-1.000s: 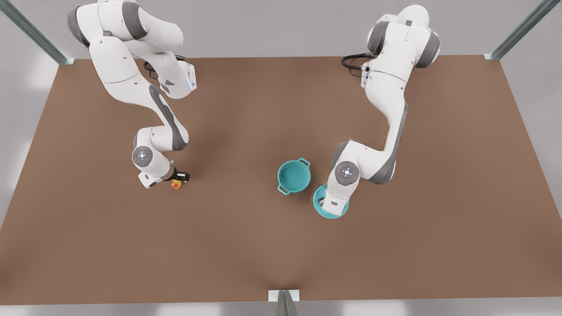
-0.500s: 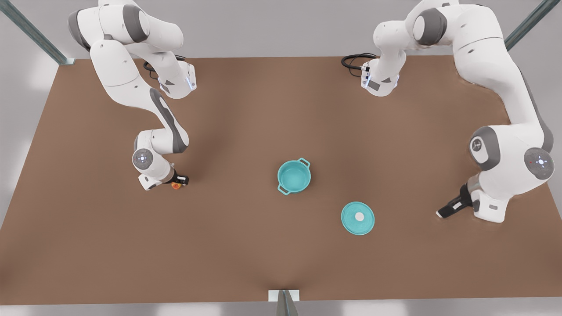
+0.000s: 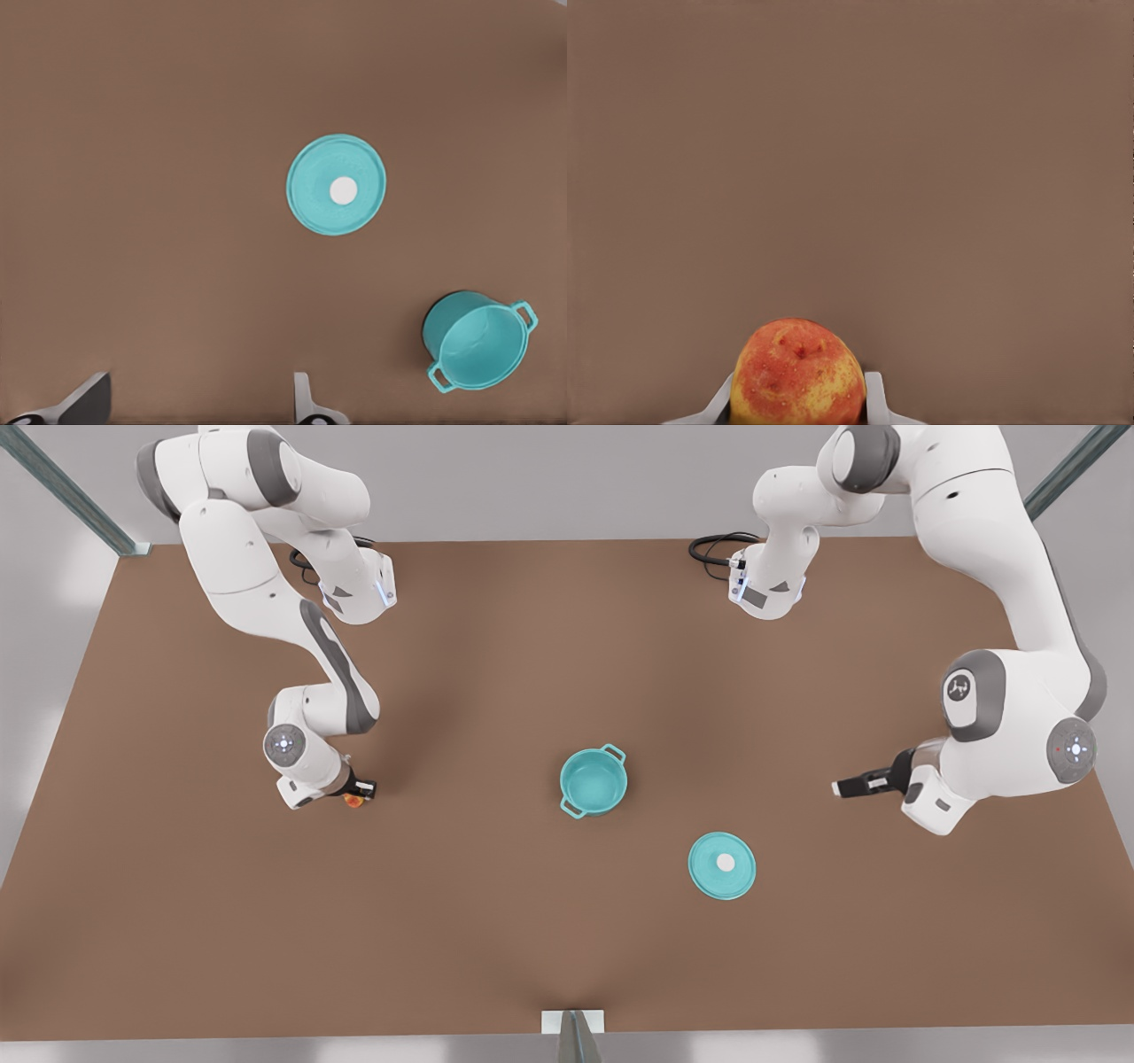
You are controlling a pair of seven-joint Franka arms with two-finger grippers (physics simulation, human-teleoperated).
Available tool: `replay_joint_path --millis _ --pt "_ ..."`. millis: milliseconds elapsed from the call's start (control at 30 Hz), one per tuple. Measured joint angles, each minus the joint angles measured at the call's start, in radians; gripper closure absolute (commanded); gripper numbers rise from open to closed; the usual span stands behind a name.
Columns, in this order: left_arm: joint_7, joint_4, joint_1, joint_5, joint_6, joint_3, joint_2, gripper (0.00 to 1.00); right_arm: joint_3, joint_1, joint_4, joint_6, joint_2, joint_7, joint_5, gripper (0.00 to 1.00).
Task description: Open the pot lid and put the potato into the pot
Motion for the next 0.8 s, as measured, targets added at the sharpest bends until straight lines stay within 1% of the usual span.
replay_joint_path --millis 167,200,233,300,467,533,633,800 --pt "0.038 0.006 0.002 -0.007 -0.032 0.0 0.0 0.0 0.054 0.011 0.0 -0.053 -0.083 -0.003 0.008 0.53" --pt "0.045 0.005 0.001 -0.007 -0.035 0.0 0.0 0.0 0.064 0.021 0.001 -0.064 -0.097 -0.004 0.01 0.54" --pt "0.05 0.002 0.001 -0.007 -0.039 0.0 0.0 0.0 0.07 0.037 0.002 -0.074 -0.11 -0.005 0.013 0.56" --pt "0.059 -0.003 0.001 -0.007 -0.045 0.0 0.0 0.0 0.086 0.073 0.014 -0.098 -0.132 -0.008 0.017 0.56" --pt "0.075 -0.006 -0.002 -0.006 -0.054 -0.001 0.001 0.0 0.203 0.094 0.077 -0.155 -0.143 -0.013 0.02 0.56" --pt "0.079 -0.01 -0.004 -0.005 -0.056 -0.002 0.001 0.0 0.243 0.105 0.12 -0.175 -0.135 -0.014 0.021 0.56" --pt "0.082 -0.013 -0.008 -0.005 -0.057 -0.006 0.003 0.0 0.26 0.175 0.2 -0.196 -0.104 -0.016 0.023 0.57" --pt "0.079 -0.024 -0.024 -0.004 -0.059 -0.005 0.006 0.0 0.264 0.318 0.456 -0.213 0.055 -0.015 0.035 0.59"
